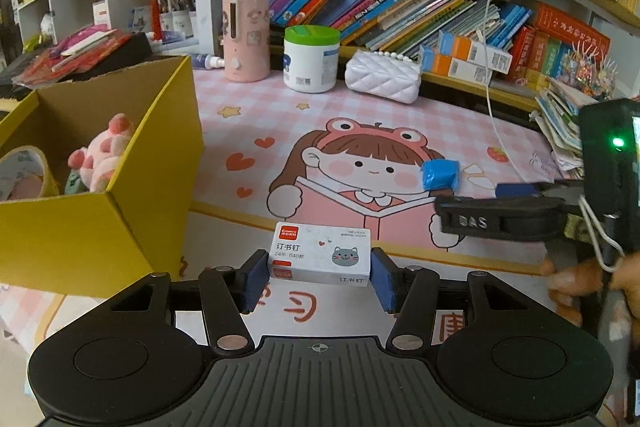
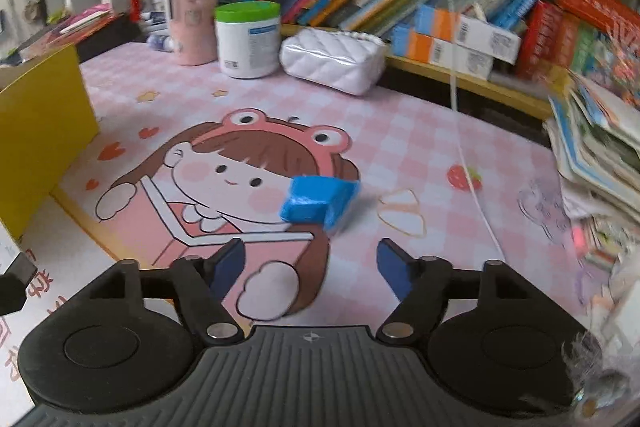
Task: Organize objects
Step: 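Grasp the white staple box with the left tool while the right tool approaches the blue item, then grasp the blue plastic item with the right tool and lift it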
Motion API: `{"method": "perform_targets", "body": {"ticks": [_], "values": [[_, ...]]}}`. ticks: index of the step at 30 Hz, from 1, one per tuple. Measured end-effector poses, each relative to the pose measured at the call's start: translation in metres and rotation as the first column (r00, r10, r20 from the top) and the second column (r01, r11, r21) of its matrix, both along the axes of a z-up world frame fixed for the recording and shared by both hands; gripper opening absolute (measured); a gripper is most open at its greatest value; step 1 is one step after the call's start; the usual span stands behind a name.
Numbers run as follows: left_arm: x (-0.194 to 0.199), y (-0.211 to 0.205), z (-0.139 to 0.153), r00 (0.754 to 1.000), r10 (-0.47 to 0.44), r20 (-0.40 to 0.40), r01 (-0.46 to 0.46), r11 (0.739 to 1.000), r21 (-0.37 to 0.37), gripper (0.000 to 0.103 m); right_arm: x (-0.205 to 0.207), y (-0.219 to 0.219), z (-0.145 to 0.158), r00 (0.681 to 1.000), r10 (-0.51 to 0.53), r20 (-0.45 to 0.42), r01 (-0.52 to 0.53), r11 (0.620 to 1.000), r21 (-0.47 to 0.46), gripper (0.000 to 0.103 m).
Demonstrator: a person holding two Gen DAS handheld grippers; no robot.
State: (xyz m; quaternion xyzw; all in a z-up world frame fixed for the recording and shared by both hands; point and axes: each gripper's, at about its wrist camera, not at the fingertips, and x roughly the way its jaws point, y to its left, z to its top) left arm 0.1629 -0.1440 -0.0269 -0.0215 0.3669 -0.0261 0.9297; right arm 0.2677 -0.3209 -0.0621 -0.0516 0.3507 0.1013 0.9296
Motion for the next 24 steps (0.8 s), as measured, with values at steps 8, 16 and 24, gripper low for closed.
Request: {"method": "perform_targets", "body": {"ticks": [8, 16, 24], "values": [[-0.017, 0.009, 0.004, 0.999, 0.038, -0.011, -0.037, 0.999, 0.027, 0.053, 0.028, 0.017, -0.007, 0.999, 0.0, 0.052, 0.002, 0.999, -0.033, 0.081], [-0.03, 0.018, 0.009, 0.997, 0.078, -0.006, -0.078, 0.996, 0.052, 0.053, 0.066, 0.005, -0.025, 0.989, -0.15, 0.01, 0.15, 0.989, 0.008, 0.055], [-0.033, 0.021, 0.013, 0.996, 0.086, 0.017, -0.087, 0.995, 0.038, 0.053, 0.049, 0.0, -0.013, 0.988, -0.155, -0.014, 0.155, 0.985, 0.076, 0.037]]}}
